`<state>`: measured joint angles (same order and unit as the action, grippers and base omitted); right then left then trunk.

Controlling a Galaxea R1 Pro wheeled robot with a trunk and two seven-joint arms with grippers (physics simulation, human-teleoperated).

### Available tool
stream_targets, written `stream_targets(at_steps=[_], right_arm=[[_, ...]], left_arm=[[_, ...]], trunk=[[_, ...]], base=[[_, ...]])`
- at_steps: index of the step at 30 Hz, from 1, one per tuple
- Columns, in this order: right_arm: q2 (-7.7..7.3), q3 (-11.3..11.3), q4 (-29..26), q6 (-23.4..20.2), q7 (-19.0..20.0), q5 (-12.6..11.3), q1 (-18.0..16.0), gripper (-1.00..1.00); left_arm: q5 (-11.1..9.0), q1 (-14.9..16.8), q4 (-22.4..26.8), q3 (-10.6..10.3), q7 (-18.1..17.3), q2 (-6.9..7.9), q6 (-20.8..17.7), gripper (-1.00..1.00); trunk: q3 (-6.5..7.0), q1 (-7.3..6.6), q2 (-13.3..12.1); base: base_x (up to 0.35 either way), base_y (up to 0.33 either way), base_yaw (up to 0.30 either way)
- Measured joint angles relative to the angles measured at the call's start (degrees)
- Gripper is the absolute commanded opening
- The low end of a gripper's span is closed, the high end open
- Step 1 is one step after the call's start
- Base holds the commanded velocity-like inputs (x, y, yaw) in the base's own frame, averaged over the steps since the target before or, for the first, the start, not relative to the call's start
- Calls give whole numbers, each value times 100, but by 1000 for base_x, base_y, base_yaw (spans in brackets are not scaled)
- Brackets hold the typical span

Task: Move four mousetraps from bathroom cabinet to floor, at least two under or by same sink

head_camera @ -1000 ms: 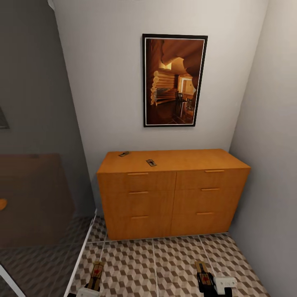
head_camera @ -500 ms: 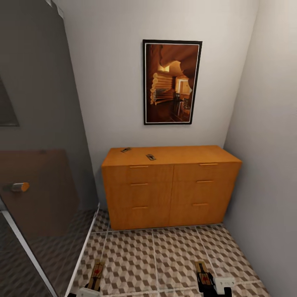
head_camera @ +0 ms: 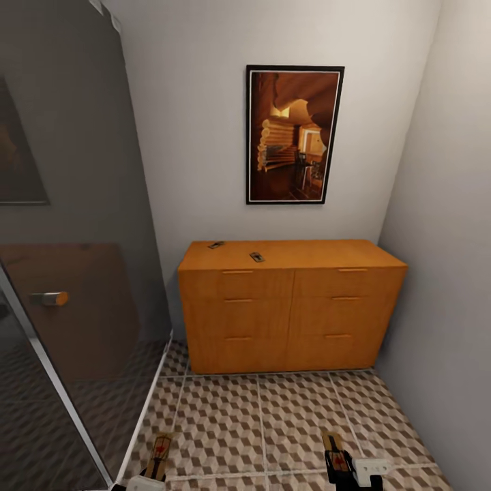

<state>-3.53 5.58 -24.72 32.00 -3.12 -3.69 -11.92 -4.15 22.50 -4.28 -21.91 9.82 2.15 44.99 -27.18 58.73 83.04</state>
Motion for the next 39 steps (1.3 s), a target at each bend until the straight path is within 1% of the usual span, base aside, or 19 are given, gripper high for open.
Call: stream_targets(at_steps=[5,8,17,29,39], right_arm=[[0,0,0,0,0,0,0,-100],[0,0,-1,0,0,0,0,-100],[0,0,-1,0,0,0,0,-100],[8,0,-3,0,0,0,0,-100],[8,0,1,0,0,6,0,-100]], left_arm=[[0,0,0,-2,4,0,0,-100],[0,0,0,-1,3,0,-2,-100],[0,0,0,-2,2,-5,-9,-100],[0,0,1,-1,4,-17,-11,-100],[0,0,0,4,2,-18,-9,-100]], trunk=[[-33,0,0],[-53,2,0],[-105,3,0],[-154,3,0],[-167,0,0]], base=[[-10,0,187],[-163,0,187],[-302,-35,187],[-282,-173,201],[-45,-36,218]])
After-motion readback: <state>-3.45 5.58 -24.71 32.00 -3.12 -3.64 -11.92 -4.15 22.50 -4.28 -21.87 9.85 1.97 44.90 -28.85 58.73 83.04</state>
